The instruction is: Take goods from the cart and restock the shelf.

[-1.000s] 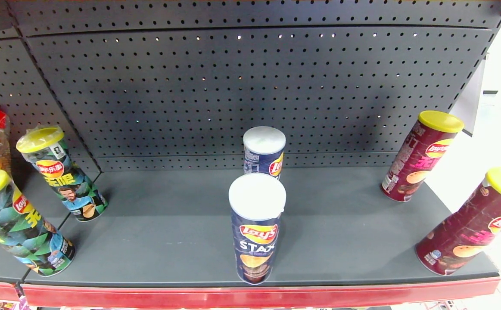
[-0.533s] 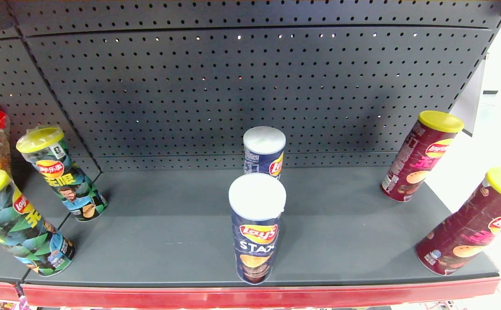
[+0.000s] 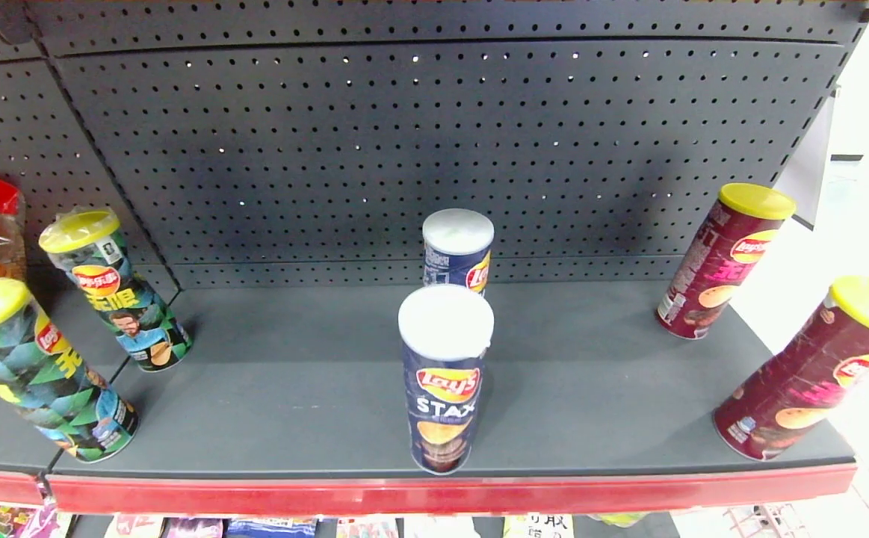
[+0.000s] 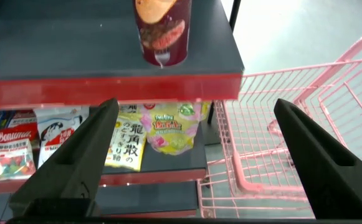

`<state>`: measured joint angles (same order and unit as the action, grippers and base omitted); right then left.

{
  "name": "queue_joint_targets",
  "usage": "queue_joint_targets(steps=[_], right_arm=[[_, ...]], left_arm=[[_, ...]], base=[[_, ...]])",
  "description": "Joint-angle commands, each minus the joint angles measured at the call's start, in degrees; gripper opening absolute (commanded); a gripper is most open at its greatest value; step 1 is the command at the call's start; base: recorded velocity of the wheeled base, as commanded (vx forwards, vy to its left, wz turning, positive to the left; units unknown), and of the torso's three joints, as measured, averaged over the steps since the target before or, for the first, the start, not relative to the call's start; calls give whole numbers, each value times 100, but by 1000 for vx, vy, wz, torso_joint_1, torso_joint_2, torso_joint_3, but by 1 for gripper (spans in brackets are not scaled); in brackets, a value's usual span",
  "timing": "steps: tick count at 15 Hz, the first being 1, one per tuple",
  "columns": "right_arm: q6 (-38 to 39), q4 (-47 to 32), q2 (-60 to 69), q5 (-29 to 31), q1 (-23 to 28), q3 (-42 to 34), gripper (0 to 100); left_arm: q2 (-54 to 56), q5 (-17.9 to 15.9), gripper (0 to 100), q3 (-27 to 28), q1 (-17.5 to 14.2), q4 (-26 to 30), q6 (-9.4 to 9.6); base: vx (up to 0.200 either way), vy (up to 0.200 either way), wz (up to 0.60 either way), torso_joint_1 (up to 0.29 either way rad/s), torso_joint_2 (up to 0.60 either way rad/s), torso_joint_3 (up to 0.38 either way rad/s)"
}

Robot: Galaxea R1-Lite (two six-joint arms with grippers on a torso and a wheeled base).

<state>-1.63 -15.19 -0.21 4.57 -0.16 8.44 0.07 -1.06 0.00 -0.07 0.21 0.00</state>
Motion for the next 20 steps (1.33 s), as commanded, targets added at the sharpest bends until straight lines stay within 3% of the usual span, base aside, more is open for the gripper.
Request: queue_joint_targets(steps=[1, 8, 11, 20], right_arm=[[-12, -2, 3, 0, -2, 0, 100], [-4, -2, 3, -9, -2, 0, 100], [14, 7, 3, -18, -2, 0, 100], [75, -2, 3, -158, -2, 0, 100]], left_arm=[[-7, 1, 100, 0, -1, -3, -9], [-7, -17, 100, 0, -1, -3, -9], [-7, -35, 100, 0, -1, -3, 0], [-7, -26, 100, 0, -1, -3, -26]], base=[[0, 0, 0, 0, 0, 0], [0, 0, 0, 0, 0, 0], [0, 200, 0, -2, 2, 7], [0, 0, 0, 0, 0, 0]])
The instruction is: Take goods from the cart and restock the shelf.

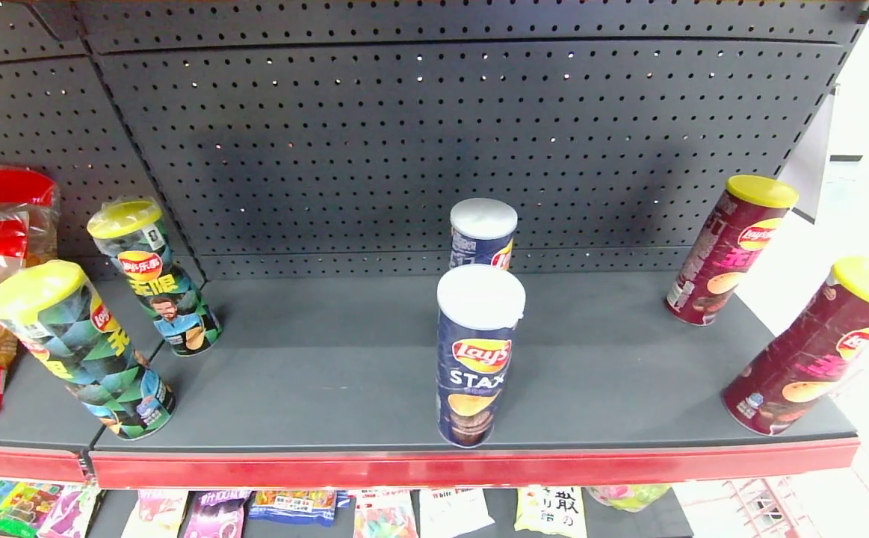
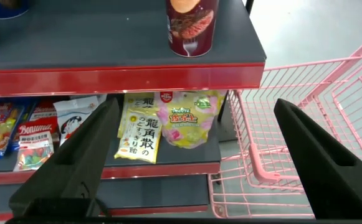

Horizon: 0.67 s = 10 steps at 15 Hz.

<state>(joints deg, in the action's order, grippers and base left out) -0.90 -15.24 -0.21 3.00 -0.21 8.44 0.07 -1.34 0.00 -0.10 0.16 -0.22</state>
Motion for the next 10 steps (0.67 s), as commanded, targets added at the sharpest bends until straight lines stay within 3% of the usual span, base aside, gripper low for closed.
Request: queue_joint_targets(steps=[1, 10], right_arm=[[-6, 3, 3, -1, 3, 0, 100], [2, 3, 3, -1, 3, 0, 100]], left_arm=[[-7, 2, 100, 0, 1, 2, -4], [-7, 2, 100, 0, 1, 2, -4]], base=[[0, 0, 0, 0, 0, 0], [0, 0, 0, 0, 0, 0]])
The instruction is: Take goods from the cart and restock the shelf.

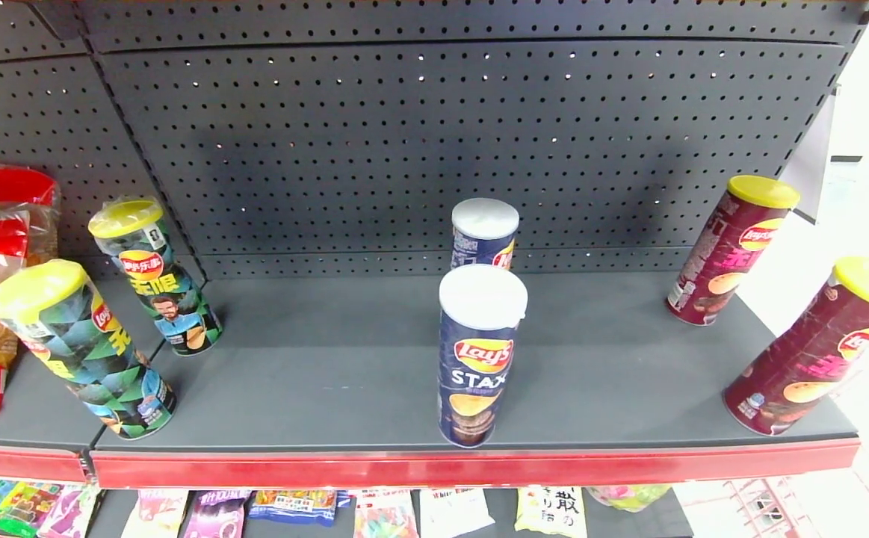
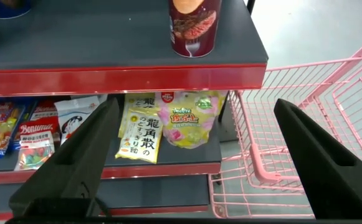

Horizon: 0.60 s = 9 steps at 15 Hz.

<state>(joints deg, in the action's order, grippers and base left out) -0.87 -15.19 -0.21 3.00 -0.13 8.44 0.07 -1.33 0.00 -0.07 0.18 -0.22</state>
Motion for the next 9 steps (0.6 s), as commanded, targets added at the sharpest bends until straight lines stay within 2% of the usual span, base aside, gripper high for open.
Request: queue_joint_targets(steps=[1, 9], right_arm=[[-10, -2, 3, -1, -4, 0, 100], [385, -2, 3, 25, -4, 0, 100]], left_arm=[[-7, 1, 100, 0, -1, -1, -4], [-7, 1, 100, 0, -1, -1, -4]], base=[[0, 0, 0, 0, 0, 0], [0, 0, 0, 0, 0, 0]])
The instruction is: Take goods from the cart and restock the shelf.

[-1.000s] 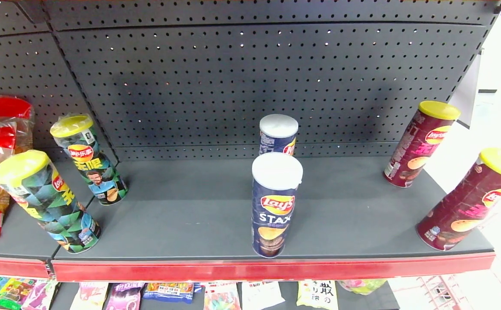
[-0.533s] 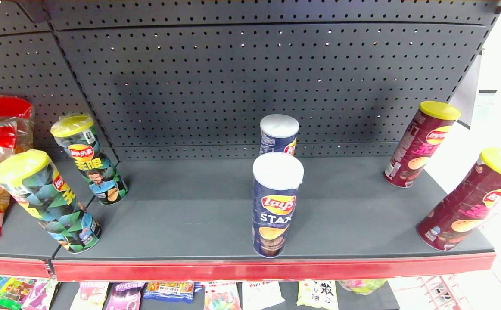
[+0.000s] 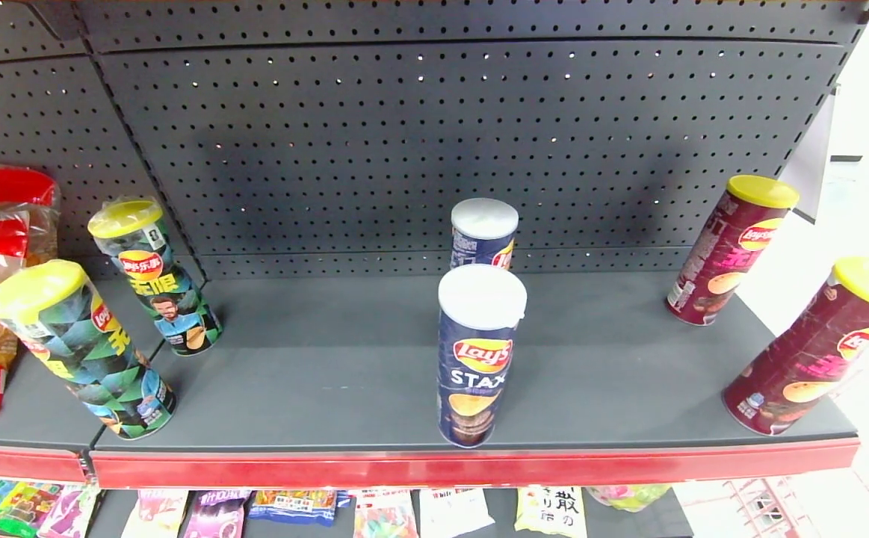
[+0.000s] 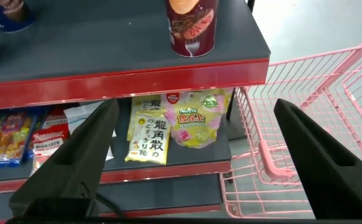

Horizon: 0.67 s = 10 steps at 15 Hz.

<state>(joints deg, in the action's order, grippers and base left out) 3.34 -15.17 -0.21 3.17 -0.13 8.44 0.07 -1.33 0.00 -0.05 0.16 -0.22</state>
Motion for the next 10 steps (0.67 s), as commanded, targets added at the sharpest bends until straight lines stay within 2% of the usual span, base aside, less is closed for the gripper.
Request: queue_joint_targets(steps=[1, 2, 3, 4, 8, 10], right_arm=[[44, 128, 12, -36, -4, -53, 100], [44, 717, 12, -229, -4, -184, 100], [0, 1508, 12, -800, -4, -650, 100], [-114, 2035, 21, -932, -4, -844, 100], [-606, 1789, 21, -633, -4, -800, 100], [-448, 1745, 12, 360, 5, -782, 100]], left_arm=[[-7, 1, 100, 0, -4, 2, -4], [-7, 1, 100, 0, -4, 2, -4], [-7, 1, 100, 0, -4, 2, -4], [-7, 1, 100, 0, -4, 2, -4], [-7, 1, 100, 0, -4, 2, -4], [-7, 1, 100, 0, -4, 2, -4]], base=[[0, 0, 0, 0, 0, 0], [0, 0, 0, 0, 0, 0], [0, 0, 0, 0, 0, 0], [0, 0, 0, 0, 0, 0], [0, 0, 0, 0, 0, 0], [0, 0, 0, 0, 0, 0]])
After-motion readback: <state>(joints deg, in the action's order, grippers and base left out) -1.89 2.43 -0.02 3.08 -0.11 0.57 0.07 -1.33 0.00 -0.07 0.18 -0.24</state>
